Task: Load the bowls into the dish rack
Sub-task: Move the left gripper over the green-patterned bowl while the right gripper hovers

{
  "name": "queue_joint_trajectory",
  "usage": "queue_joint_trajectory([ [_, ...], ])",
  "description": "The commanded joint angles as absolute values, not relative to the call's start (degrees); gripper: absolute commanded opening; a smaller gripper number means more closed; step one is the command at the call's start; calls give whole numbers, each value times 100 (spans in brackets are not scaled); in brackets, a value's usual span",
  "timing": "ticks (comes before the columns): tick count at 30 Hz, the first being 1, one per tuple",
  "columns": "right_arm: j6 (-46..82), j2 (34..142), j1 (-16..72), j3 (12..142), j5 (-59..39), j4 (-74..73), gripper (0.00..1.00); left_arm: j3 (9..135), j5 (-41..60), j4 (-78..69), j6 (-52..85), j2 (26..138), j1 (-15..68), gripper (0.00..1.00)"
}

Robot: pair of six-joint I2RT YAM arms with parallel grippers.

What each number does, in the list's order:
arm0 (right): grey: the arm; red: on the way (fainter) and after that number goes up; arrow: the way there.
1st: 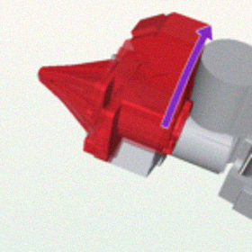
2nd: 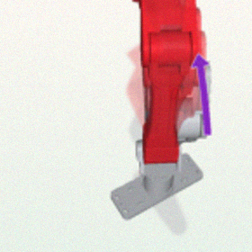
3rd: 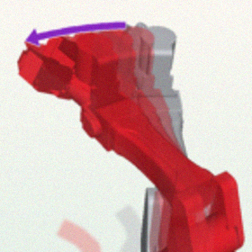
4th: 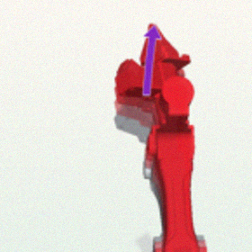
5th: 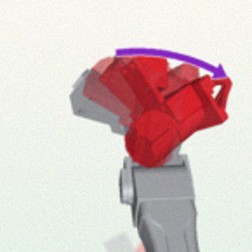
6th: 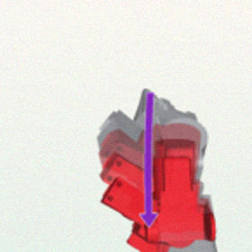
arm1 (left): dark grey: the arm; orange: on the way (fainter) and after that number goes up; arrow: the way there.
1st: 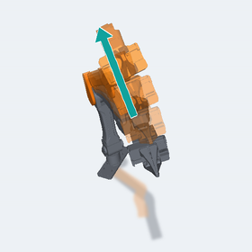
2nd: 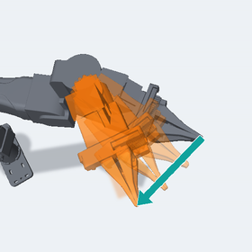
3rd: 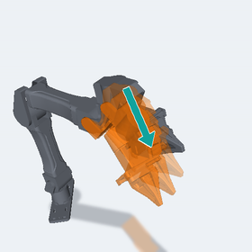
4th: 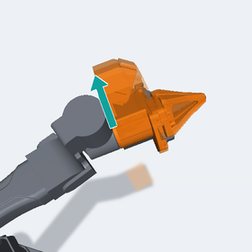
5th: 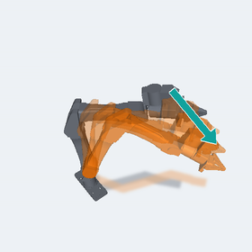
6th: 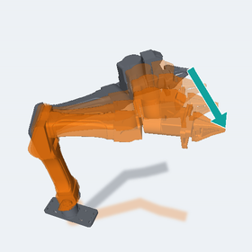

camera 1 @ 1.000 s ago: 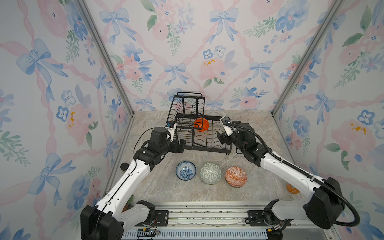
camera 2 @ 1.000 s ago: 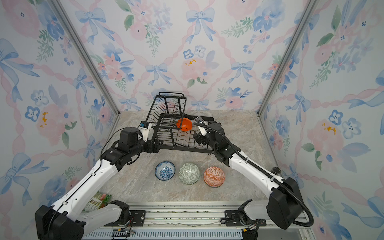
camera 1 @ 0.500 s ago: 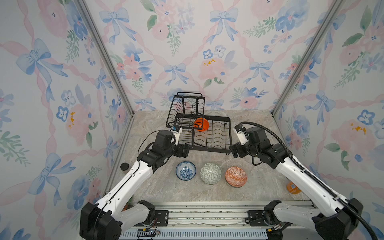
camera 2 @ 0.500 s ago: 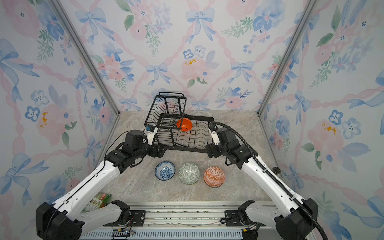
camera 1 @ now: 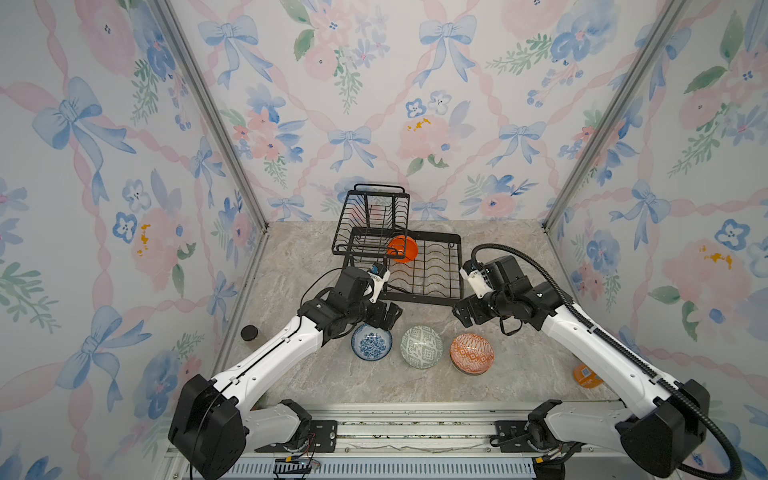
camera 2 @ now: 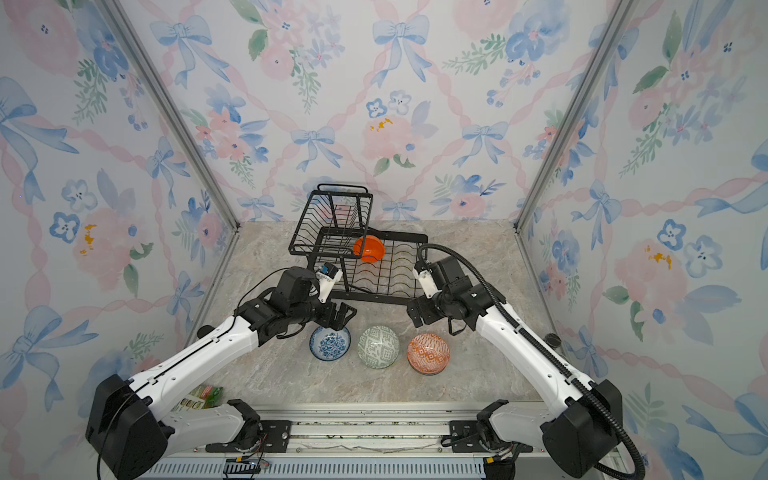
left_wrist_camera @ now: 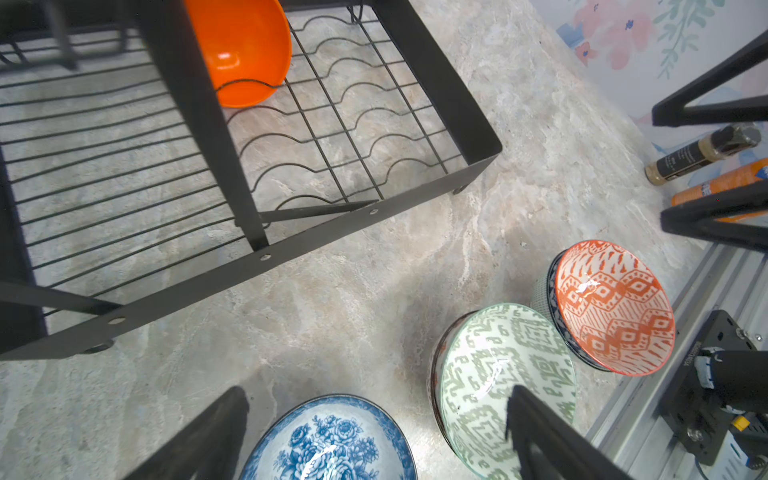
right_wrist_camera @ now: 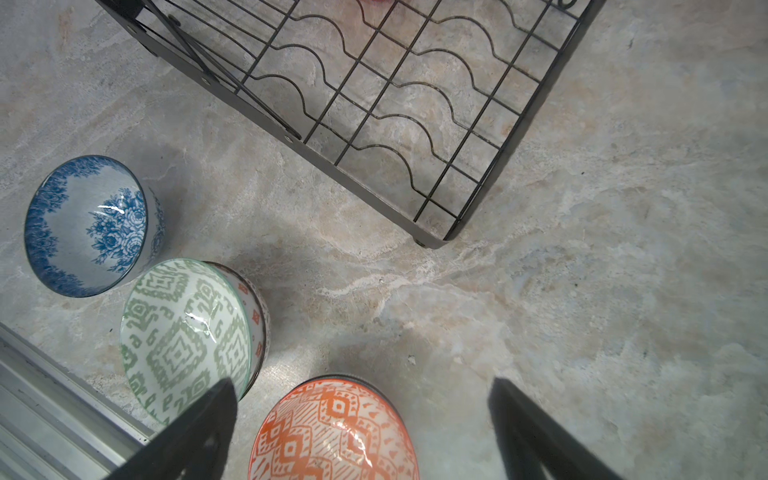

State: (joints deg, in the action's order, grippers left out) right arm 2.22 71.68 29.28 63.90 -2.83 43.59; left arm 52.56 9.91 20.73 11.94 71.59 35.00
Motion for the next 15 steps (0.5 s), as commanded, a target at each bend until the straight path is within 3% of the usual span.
queue_joint_trajectory([
  [1, 330, 7284, 2883, 6543, -378, 4447, 97, 5124, 1045, 2076, 885, 7401, 3748, 98],
  [9, 361, 7374, 2896, 6602, -381, 4491, 97, 5229, 1033, 2064, 599, 7980, 4162, 98],
  [15, 352, 7385, 2898, 6603, -364, 4517, 97, 5297, 986, 2065, 591, 8366, 4252, 84],
])
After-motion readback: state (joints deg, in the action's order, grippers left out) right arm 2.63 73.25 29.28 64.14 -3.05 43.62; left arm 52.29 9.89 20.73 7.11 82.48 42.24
